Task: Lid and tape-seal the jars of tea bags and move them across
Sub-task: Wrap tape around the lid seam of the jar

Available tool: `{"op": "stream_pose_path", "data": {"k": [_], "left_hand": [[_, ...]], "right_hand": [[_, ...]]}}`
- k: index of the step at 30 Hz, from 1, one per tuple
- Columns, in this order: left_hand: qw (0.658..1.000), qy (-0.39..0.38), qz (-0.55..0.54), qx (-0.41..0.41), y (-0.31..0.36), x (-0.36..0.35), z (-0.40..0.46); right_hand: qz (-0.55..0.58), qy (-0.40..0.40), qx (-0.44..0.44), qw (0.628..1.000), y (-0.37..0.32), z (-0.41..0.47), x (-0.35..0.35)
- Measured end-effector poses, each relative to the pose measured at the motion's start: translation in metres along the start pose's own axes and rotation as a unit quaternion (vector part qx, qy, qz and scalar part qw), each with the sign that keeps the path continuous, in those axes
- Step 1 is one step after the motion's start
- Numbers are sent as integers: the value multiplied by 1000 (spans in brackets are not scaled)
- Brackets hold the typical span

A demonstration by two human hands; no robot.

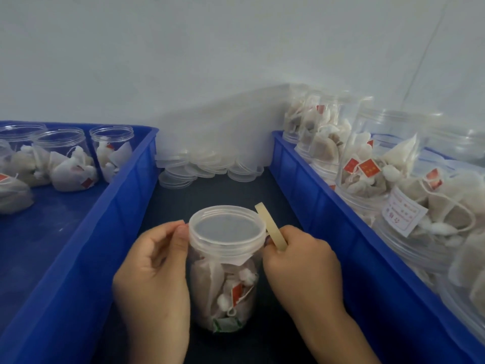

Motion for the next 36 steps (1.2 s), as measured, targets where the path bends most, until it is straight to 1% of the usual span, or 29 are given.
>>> {"op": "stream_pose_path", "data": {"k": [2,3,5,6,8,9,11,12,14,16,18,20,22,24,25,26,27,29,30,31,33,34,36], "left_hand": [[998,32,-38,26,-4,5,-1],[997,37,-54,28,-6,5,-1],[997,55,-49,4,-2,6,-3],[997,67,-37,-19,2,8,-4],[990,87,29,-104,13,10,-10],[981,88,75,-154,21,8,-16],[966,85,124,-209,27,2,-29],[971,64,120,-196,24,-1,-33],[988,-1,102,-119,14,-13,-33],[987,-65,124,-80,7,-26,-35],[986,-101,124,-41,-1,-32,-30],[988,-111,106,-3,-10,-31,-22],[992,-101,76,18,-16,-26,-15],[994,-97,20,45,-20,-21,-9],[994,-96,-4,56,-21,-20,-6],[993,-93,-16,64,-21,-18,-4],[993,-89,-18,69,-21,-16,-1],[993,-84,-26,76,-21,-12,5],[993,-86,-33,80,-21,-11,7],[992,-92,-35,82,-21,-11,9],[990,-105,-34,85,-19,-13,11],[989,-111,-37,88,-19,-13,12],[988,-118,-48,89,-19,-14,11]], "right_hand": [[2,-3,3,1000,-2,0,0],[2,-4,3,1000,-2,0,0],[3,-3,0,1000,-3,-1,0],[3,-3,-3,1000,-3,-1,0],[1,1,-9,1000,-3,-1,1],[-3,3,-11,1000,-3,-2,1],[-12,4,-15,1000,-2,-2,1],[-13,7,-17,1000,-1,-2,0],[-15,15,-19,1000,0,-1,1],[-27,7,-16,999,-1,-1,0],[-39,-11,-5,999,-5,-3,-3],[-21,-34,13,999,-10,-4,-7],[56,-85,18,995,-13,-6,-15],[133,-141,30,981,-19,-8,-26],[152,-152,39,976,-22,-8,-29],[159,-145,49,975,-23,-8,-29],[155,-121,62,978,-23,-7,-25],[124,-51,101,986,-25,-3,-8],[99,-12,133,986,-28,-1,2],[69,34,177,981,-32,-1,13],[-13,127,261,957,-37,-4,30],[-40,153,280,947,-38,-7,33],[-45,156,274,948,-34,-6,31]]}}
Point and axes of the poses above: each hand's wrist, its own z-axis towards the middle knuckle, its own x-axis out of the back of the hand, y = z × x, the point moved 8 cm from there along z, towards the middle knuckle, and after that the axes turned 9 degrees about x, right-handed, at the moved point
